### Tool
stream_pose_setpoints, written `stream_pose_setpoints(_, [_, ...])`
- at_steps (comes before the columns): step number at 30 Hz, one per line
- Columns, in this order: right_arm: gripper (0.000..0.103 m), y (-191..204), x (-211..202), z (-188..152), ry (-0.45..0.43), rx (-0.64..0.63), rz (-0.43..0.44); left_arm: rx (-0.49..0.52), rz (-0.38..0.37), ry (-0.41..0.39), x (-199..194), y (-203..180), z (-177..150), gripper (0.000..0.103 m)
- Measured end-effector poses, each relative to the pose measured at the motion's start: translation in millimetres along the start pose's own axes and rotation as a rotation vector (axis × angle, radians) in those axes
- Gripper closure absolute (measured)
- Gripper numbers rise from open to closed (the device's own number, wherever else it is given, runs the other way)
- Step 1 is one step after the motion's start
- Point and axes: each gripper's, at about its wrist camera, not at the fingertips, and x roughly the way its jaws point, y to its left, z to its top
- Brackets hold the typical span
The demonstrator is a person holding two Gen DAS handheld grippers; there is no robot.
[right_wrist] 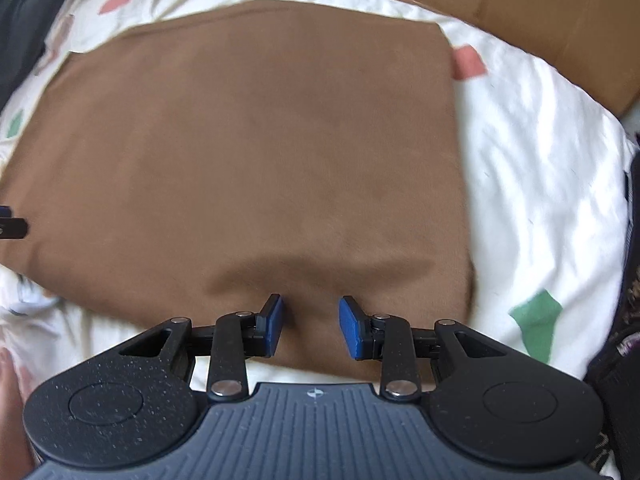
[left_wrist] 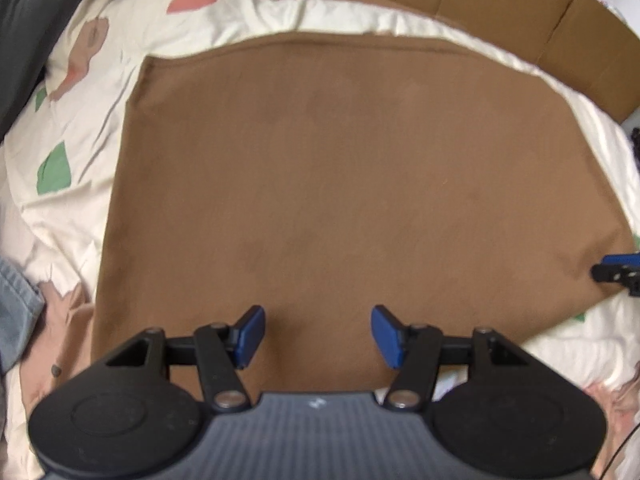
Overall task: Fold clothes
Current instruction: 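Lower both grippers and pinch the folded edge of the shirt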
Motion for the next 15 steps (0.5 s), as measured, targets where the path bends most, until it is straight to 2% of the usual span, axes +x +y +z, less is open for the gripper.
stream_pose_setpoints(7, [0.068, -25, -6, -9, 0.014, 0.067, -0.075, 0.008, 0.046, 0.020, 4, 9, -10, 0.041])
stream_pose_setpoints(10, [0.068, -28, -17, -10, 0.002, 0.108, -0.096, 0.006, 0.019, 0.001, -2, 4, -10, 0.042])
stream_pose_setpoints(15, [0.068, -7, -33, -4, -0.086, 0.071, -0.018, 0.040, -0.094, -0.054, -14, -19, -7, 0.049])
